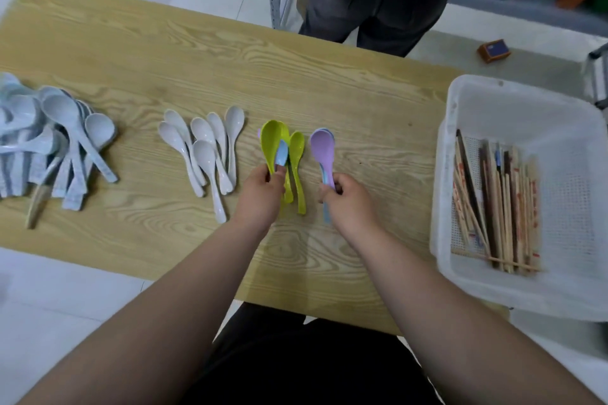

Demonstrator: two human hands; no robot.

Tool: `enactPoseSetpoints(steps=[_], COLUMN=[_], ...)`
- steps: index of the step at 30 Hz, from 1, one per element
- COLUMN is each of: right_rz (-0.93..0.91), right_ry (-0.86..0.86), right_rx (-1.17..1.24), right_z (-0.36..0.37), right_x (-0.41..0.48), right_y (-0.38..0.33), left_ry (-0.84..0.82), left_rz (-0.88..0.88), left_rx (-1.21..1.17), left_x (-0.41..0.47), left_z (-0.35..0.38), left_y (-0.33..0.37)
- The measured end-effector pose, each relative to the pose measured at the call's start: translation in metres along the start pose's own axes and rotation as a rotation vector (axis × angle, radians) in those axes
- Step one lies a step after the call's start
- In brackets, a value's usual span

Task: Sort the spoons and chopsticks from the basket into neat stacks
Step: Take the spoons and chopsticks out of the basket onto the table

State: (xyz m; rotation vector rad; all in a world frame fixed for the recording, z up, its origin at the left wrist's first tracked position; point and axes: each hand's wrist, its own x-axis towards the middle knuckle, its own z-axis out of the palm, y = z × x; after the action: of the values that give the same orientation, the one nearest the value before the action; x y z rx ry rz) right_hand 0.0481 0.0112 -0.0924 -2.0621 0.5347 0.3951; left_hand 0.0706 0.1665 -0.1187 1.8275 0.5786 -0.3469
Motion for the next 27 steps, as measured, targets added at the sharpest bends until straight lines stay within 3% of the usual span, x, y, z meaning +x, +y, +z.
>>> enactPoseSetpoints(steps=[3,11,15,18,23,27], right_rz=[0.082,0.119,0.037,-0.076,-0.224,-0.215], right_ry=[0.027,0.054,0.010,-0.019,-0.084,-0.115], right_rx=[-0.051,-0.255,-0.381,-0.515,-0.541,-0.557], right_z=[0.011,0.043,0.055,0.060,0.060,0.064], right_x=[0.021,0.049,0.051,0.047,0.032,0.031], right_y=[0.007,-0.003,-0.007,-0.003,0.005,0.008], left_ry=[0.049,0.052,-0.016,-0.023,-0.090,0.074], left_rz=[0.130,0.274,0.361,0.488,0.727,0.866], left_rx=[0.224,0.403,0.668,0.641,0.673,0.897], left_x=[0.027,0.059,0.063,0.056,0.046,0.052], left_z=[-0.018,-0.017,-0.011,-0.015,-0.030,-0.056], left_y=[-0.009,-0.023,-0.031,-0.036,-0.047,-0.054])
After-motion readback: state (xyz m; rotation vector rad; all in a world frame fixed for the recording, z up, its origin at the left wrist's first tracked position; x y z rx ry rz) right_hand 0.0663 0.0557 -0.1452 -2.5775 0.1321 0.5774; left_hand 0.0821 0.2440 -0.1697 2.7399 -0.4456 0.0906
